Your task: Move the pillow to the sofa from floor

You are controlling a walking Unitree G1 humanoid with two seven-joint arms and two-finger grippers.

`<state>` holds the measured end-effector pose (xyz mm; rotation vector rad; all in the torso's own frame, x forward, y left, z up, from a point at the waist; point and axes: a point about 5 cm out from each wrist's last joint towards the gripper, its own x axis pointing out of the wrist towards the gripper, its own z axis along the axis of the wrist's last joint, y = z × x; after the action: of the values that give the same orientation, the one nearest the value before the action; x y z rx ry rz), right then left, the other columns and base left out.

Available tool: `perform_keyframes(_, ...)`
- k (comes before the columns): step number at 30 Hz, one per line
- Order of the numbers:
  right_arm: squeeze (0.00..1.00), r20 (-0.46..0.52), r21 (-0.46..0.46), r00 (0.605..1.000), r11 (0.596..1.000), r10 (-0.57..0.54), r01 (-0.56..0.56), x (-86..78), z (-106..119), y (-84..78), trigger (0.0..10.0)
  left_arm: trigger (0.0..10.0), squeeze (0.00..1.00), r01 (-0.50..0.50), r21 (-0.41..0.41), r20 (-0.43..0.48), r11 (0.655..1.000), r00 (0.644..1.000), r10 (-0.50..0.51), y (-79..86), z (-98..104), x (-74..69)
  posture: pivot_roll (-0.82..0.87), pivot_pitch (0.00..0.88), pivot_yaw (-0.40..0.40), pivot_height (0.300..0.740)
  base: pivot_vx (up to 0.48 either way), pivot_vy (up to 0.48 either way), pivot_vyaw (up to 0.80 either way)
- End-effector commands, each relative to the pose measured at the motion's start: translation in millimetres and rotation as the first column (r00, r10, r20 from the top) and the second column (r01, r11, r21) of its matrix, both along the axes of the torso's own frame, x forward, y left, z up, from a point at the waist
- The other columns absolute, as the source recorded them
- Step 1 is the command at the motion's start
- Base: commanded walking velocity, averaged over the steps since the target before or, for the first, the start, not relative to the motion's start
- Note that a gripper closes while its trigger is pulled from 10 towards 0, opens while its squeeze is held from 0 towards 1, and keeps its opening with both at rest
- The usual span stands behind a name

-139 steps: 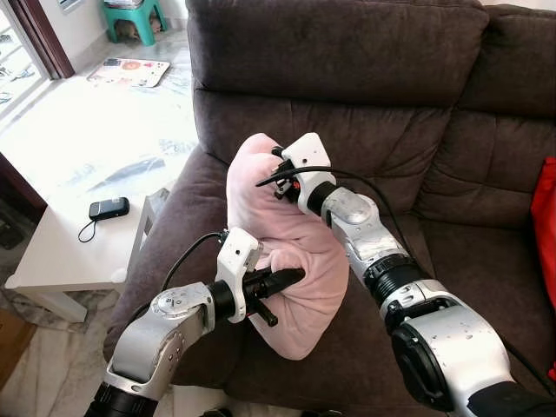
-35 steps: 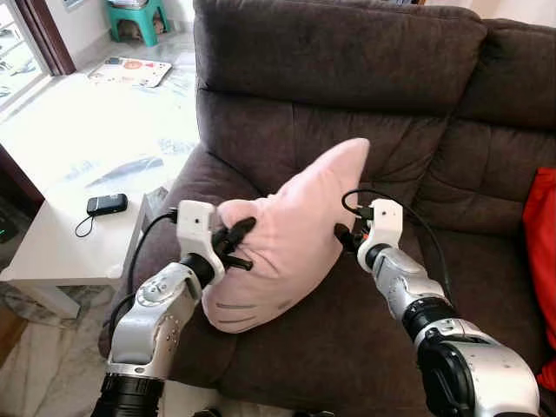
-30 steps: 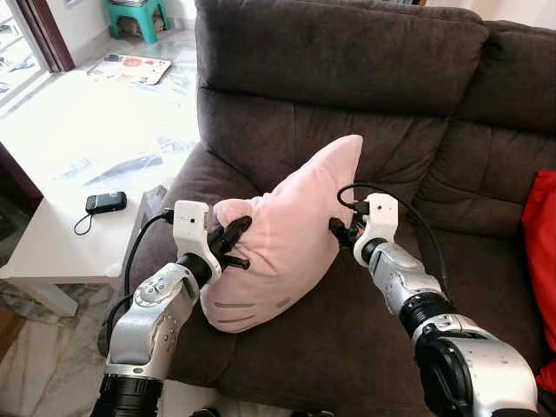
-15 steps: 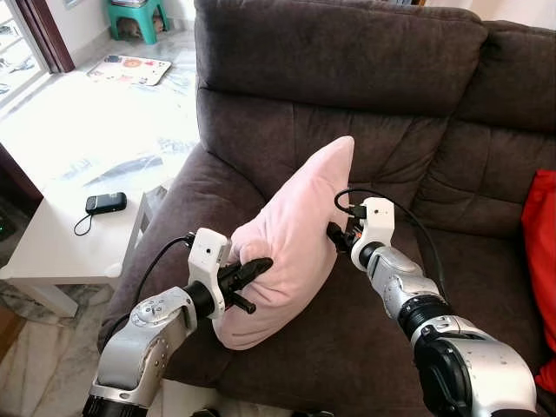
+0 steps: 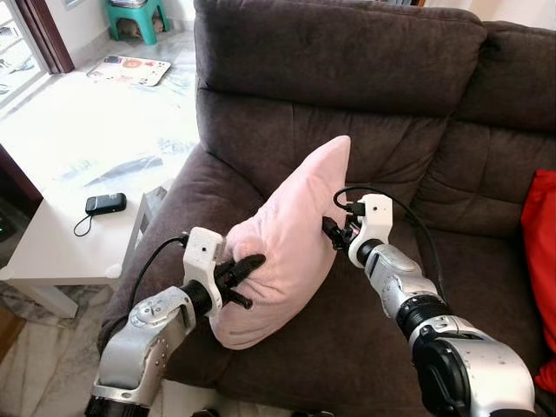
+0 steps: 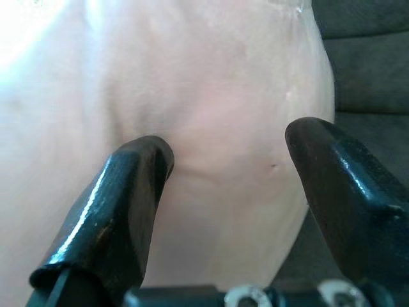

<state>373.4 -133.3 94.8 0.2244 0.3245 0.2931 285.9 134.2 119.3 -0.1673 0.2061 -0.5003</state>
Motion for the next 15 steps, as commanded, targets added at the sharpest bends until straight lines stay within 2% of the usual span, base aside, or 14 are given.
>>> perform_keyframes(1, 0.0, 0.019, 0.0, 1.0, 1.0, 0.02, -0.02, 1.9, 4, 3.5, 10.0, 10.0, 0.0, -0.092, 0.033, -0.077, 0.995, 0.993, 0.095, 13.5, -17, 0.2, 0.14, 0.144, -0.09, 0.74, 0.0, 0.0, 0.0)
perform_keyframes(2, 0.0, 0.018, 0.0, 1.0, 1.0, 0.021, -0.021, 1.7, 4, 3.7, 10.0, 10.0, 0.0, -0.098, 0.035, -0.077, 0.995, 0.992, 0.1, 14.3, -18, 0.4, 0.14, 0.144, -0.09, 0.74, 0.0, 0.0, 0.0)
perform_keyframes(3, 0.0, 0.008, -0.006, 1.0, 1.0, 0.025, -0.025, -0.3, 0, 5.1, 10.0, 10.0, 0.0, -0.168, 0.057, -0.087, 0.984, 0.981, 0.172, 24.9, -23, 2.9, 0.14, 0.144, -0.089, 0.74, 0.0, 0.0, 0.0)
perform_keyframes(5, 0.0, 0.005, -0.008, 1.0, 1.0, 0.027, -0.027, -1.1, -1, 5.3, 10.0, 10.0, 0.0, -0.204, 0.05, -0.091, 0.978, 0.974, 0.208, 29.5, -25, 4.3, 0.14, 0.144, -0.088, 0.74, 0.0, 0.0, 0.0)
perform_keyframes(14, 0.0, -0.008, -0.015, 1.0, 1.0, 0.026, -0.026, -4.0, -6, 3.1, 10.0, 10.0, 0.0, -0.338, 0.037, -0.092, 0.94, 0.936, 0.34, 42.3, -28, 5.7, 0.14, 0.145, -0.088, 0.74, 0.0, 0.0, 0.0)
perform_keyframes(15, 0.0, -0.011, -0.017, 1.0, 0.999, 0.028, -0.029, -5.3, -8, 3.1, 10.0, 10.0, 0.0, -0.394, 0.033, -0.08, 0.918, 0.915, 0.396, 45.8, -29, 8.1, 0.14, 0.146, -0.088, 0.74, 0.0, 0.0, 0.0)
